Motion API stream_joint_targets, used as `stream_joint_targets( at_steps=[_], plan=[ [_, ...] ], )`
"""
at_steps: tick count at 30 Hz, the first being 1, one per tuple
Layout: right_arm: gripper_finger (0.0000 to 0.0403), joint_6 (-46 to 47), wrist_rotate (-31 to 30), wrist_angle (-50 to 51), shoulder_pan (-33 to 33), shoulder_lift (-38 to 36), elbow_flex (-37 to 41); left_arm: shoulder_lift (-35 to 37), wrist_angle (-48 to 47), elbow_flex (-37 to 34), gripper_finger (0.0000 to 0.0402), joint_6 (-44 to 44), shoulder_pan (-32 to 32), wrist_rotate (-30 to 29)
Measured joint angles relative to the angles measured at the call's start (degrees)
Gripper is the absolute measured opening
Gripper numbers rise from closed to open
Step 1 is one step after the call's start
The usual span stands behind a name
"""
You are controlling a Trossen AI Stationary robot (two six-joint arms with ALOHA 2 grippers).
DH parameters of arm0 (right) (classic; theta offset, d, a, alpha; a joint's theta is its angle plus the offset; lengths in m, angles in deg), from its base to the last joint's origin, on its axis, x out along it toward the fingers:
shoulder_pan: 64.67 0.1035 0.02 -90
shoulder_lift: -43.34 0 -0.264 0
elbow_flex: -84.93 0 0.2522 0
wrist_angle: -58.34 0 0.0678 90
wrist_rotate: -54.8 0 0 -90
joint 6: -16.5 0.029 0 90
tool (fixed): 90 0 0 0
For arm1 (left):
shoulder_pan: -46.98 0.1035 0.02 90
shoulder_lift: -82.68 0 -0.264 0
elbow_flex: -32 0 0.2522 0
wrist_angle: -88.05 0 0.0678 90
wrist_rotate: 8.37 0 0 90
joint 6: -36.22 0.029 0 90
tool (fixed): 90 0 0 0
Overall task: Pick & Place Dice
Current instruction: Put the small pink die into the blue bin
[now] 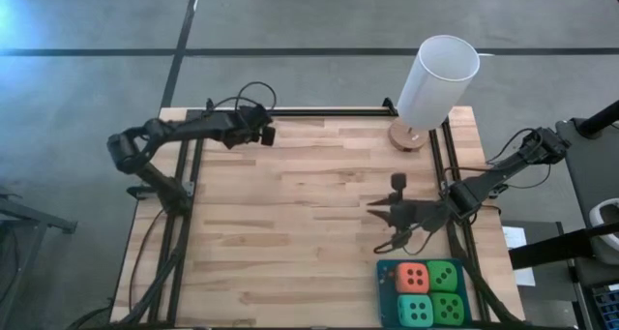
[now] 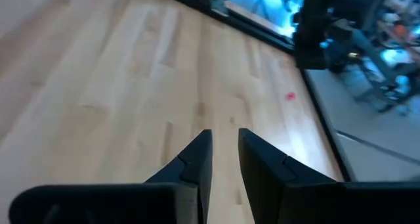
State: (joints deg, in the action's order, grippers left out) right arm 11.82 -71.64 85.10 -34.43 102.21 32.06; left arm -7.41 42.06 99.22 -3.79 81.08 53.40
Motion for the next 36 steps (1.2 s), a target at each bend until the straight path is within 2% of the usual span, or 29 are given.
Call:
stream_joint_targets(
  at_steps=[5, 13, 21, 28, 36],
  plan=[
    [0.0077, -1.2, -4.6, -0.6, -1.2, -0.5, 0.0, -1.1, 6.2, -0.6, 0.0078, 6.3, 4.1, 4.4],
    [0.0069, 0.8, -4.7, -2.0, -3.1, -1.1, -0.6, -4.7, 11.5, -0.6, 0.0078, 11.5, 8.7, 12.2],
    [0.0064, 1.7, -4.6, -2.4, -3.1, -1.1, -0.8, -5.6, 14.9, -0.6, 0.0078, 12.9, 11.9, 16.7],
    [0.0074, 1.7, -4.3, -3.0, -3.1, -1.1, -0.8, -6.1, 16.4, -0.6, 0.0078, 13.0, 12.9, 17.6],
    [0.0079, 1.5, -4.1, -3.0, -3.1, -1.0, -0.8, -10.4, 19.8, -0.5, 0.0078, 12.4, 12.9, 19.3]
  ],
)
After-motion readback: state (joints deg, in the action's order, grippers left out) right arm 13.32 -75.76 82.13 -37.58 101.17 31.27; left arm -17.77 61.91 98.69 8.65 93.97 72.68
